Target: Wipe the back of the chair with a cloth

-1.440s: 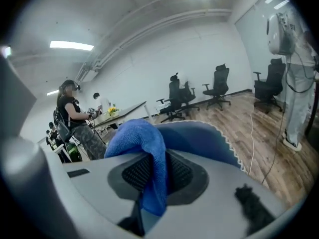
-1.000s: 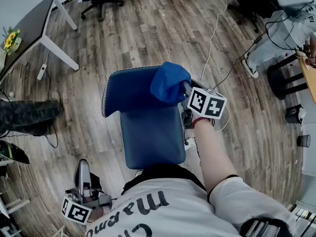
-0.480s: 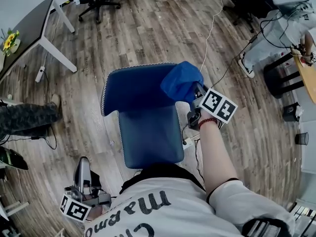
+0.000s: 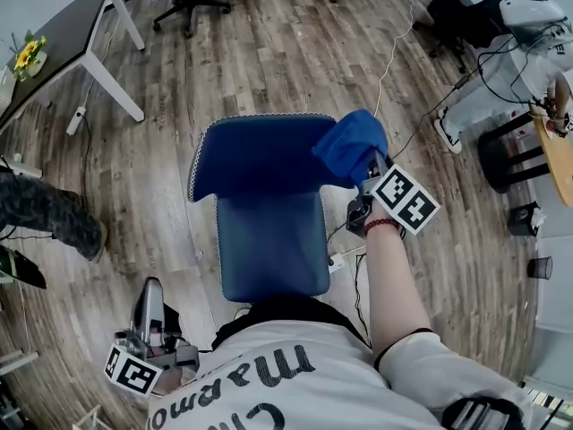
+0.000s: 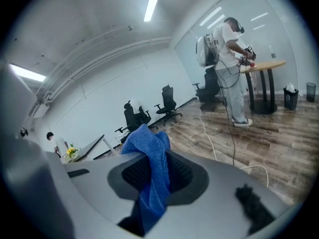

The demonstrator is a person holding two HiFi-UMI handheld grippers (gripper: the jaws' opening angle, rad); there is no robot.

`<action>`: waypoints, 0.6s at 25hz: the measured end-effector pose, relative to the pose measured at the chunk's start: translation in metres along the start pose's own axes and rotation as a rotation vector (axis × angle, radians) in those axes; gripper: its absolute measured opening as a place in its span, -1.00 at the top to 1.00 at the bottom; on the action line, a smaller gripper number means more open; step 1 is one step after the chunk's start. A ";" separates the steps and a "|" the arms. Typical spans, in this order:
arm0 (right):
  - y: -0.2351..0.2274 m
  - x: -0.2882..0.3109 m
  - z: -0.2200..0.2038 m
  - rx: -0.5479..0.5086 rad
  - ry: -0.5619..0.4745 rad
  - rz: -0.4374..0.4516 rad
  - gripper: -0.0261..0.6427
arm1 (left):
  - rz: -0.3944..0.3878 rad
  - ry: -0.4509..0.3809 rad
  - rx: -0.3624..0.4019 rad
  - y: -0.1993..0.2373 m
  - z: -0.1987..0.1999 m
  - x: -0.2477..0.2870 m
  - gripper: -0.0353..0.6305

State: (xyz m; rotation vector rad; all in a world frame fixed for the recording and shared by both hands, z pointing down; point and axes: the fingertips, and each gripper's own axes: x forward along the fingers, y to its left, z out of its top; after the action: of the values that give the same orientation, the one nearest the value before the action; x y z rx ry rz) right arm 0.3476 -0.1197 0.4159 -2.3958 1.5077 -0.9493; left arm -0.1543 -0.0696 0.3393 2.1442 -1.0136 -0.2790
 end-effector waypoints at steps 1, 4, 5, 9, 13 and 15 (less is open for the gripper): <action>0.007 0.001 0.000 -0.034 -0.003 0.013 0.68 | 0.002 -0.004 -0.003 0.001 -0.001 -0.001 0.87; 0.044 0.008 -0.023 -0.170 0.051 0.111 0.68 | 0.013 -0.013 -0.006 0.002 -0.003 -0.005 0.87; 0.060 0.011 -0.034 -0.219 0.077 0.150 0.68 | 0.018 -0.016 -0.004 0.002 -0.004 -0.008 0.87; 0.123 0.020 -0.086 -0.341 0.189 0.298 0.68 | 0.065 -0.042 0.003 0.007 0.002 -0.023 0.87; 0.183 0.027 -0.127 -0.365 0.278 0.428 0.68 | 0.133 -0.076 -0.004 0.017 0.010 -0.042 0.87; 0.208 0.028 -0.145 -0.384 0.318 0.490 0.68 | 0.162 -0.091 -0.005 0.019 0.012 -0.050 0.87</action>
State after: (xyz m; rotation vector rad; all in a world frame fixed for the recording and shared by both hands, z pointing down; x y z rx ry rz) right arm 0.1134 -0.2152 0.4495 -1.9743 2.4402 -1.0229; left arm -0.2043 -0.0471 0.3391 2.0468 -1.2299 -0.3028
